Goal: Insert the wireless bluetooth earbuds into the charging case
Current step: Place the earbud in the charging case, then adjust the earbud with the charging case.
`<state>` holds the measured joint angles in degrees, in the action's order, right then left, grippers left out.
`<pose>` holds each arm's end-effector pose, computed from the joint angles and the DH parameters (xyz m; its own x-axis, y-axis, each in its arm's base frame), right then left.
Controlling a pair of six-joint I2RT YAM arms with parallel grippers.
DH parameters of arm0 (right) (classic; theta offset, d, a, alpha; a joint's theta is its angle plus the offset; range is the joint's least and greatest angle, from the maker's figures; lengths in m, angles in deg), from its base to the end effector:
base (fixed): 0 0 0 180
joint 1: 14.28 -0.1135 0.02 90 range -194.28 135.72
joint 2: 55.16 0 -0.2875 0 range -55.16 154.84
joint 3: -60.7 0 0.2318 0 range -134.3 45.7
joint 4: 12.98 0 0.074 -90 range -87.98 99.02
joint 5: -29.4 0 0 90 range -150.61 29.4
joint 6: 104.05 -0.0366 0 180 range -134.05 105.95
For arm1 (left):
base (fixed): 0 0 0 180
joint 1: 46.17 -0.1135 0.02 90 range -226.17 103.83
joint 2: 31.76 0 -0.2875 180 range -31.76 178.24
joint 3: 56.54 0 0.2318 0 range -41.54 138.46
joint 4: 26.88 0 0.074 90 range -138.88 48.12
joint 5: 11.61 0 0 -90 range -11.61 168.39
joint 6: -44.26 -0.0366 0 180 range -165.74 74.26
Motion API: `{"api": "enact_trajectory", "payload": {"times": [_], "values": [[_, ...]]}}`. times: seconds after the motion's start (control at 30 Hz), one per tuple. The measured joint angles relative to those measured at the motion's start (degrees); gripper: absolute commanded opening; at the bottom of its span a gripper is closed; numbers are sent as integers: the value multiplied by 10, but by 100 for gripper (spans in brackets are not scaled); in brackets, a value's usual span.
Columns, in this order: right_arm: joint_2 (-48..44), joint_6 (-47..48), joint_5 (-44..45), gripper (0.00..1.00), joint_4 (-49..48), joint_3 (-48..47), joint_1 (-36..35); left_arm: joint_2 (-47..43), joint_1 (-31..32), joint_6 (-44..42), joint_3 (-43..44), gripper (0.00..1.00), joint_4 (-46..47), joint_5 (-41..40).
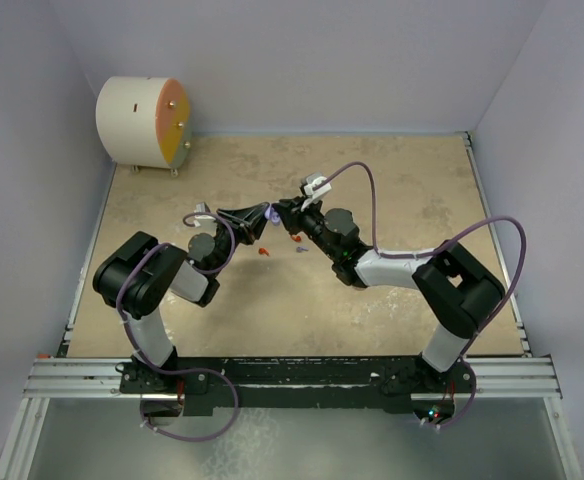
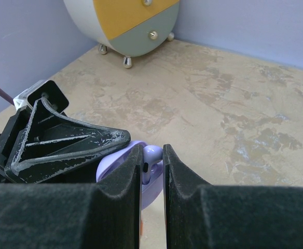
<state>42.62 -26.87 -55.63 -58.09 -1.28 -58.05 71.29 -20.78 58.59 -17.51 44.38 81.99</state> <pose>0.2592 0.2439 0.2806 -0.0253 0.2819 -0.9591 -0.6377 0.7343 0.2326 0.2665 -0.1290 0.1991 -0.4973 -0.8343 0.2379 -0.0095 -0.2689 -0.9631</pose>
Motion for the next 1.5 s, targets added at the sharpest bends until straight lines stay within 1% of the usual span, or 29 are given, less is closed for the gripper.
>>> {"api": "enact_trajectory", "payload": {"times": [0.07, 0.17, 0.37, 0.63, 0.7, 0.83, 0.93, 0.97, 1.03, 1.13, 1.37, 1.5], "values": [[1, 0, 0, 7, 1, 0, 0, 0, 0, 0, 0, 0, -1, -2], [1, 0, 0, 13, 3, -2, 0, 0, 0, 0, 0, 0, -1, -3], [1, -1, 0, 21, 6, -3, 0, 0, 0, 0, 0, 0, -1, -5], [1, -5, 0, 36, 16, -4, 0, 0, 2, 1, 3, 0, 1, -5], [1, -5, 1, 38, 20, -4, 0, 0, 2, 1, 4, 0, 1, -5], [1, -7, 4, 49, 22, -4, 0, 0, 2, 1, 5, 0, 1, -6], [-2, -7, 12, 65, 27, -4, 2, 0, 2, 1, 5, 0, 1, -6], [-5, -7, 16, 69, 31, -4, 3, 0, 2, 1, 5, 0, 1, -7], [-16, -9, 18, 74, 42, -4, 5, 0, 2, 1, 5, 0, 1, -9], [-44, -10, 16, 77, 55, -4, 6, 2, 2, 1, 5, 0, 3, -11], [-109, -16, 16, 79, 69, -5, 3, 21, 2, 1, 5, 0, 3, -11], [-114, -21, 33, 79, 114, -26, 3, 22, 2, 1, 5, 0, 3, -11]]}}
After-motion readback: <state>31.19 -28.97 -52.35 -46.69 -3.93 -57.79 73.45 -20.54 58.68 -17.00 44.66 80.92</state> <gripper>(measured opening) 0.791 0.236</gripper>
